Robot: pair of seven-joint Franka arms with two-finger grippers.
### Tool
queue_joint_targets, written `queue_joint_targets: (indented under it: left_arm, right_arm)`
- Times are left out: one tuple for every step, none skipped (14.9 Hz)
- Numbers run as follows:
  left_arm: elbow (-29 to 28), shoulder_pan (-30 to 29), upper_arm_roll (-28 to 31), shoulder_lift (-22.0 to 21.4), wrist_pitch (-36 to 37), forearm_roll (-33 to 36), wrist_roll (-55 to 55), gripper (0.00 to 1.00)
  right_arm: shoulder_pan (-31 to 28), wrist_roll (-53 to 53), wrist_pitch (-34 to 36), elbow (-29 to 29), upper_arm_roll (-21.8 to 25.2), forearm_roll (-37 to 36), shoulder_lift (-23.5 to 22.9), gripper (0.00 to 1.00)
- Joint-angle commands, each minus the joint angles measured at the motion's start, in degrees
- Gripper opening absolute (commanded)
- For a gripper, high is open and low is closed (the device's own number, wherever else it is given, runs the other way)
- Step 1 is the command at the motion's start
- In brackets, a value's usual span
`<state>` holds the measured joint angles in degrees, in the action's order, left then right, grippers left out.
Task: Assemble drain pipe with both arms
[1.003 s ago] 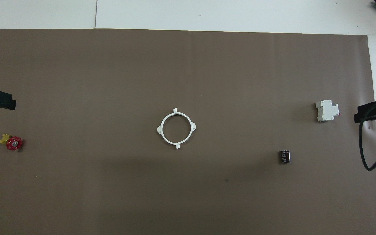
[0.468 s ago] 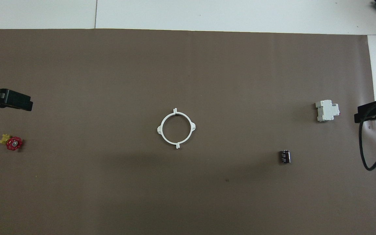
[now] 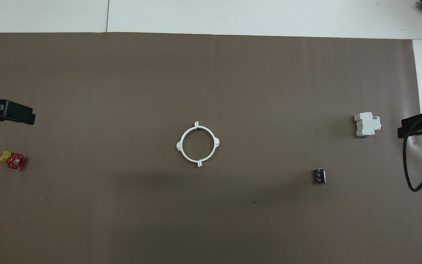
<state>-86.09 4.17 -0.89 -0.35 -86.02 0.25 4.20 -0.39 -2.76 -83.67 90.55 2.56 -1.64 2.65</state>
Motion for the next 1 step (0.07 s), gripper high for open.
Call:
queue_joint_targets:
  left_arm:
    - [-1.0, 0.0, 0.3, -0.7, -0.2, -0.6, 0.4, 1.00]
  right_arm:
    - [-0.7, -0.6, -1.2, 1.9, -0.4, 0.4, 1.6, 1.00]
